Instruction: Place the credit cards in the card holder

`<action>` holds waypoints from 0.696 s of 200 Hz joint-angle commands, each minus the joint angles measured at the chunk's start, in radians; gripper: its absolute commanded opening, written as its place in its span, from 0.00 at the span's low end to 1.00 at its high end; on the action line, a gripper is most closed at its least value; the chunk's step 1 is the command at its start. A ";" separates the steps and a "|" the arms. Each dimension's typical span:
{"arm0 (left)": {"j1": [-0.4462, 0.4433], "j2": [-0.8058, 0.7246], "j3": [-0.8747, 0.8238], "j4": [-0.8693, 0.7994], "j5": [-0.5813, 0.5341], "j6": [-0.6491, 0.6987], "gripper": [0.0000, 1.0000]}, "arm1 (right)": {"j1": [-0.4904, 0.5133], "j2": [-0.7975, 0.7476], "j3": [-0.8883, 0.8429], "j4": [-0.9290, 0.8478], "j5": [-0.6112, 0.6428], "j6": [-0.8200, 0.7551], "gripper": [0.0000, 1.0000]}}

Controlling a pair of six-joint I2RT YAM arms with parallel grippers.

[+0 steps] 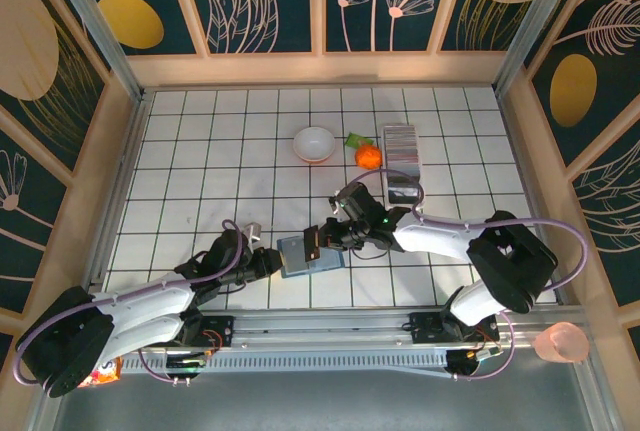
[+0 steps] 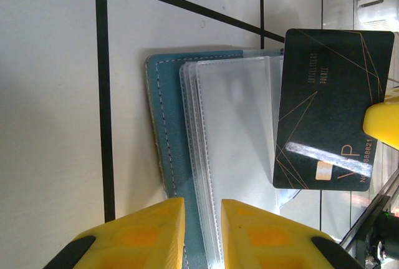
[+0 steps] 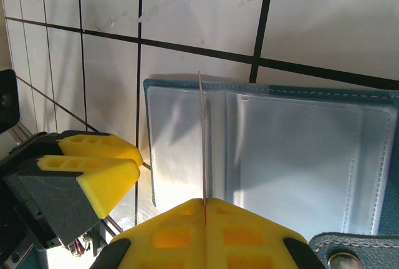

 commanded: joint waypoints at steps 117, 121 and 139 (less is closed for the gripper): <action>-0.001 0.028 0.015 0.051 0.023 -0.004 0.21 | 0.008 -0.034 -0.075 0.040 0.028 0.047 0.00; -0.002 0.029 0.013 0.052 0.022 -0.005 0.21 | 0.007 -0.033 -0.079 0.053 0.020 0.051 0.00; -0.003 0.030 0.012 0.055 0.021 -0.007 0.21 | 0.008 -0.020 -0.083 0.081 -0.003 0.064 0.00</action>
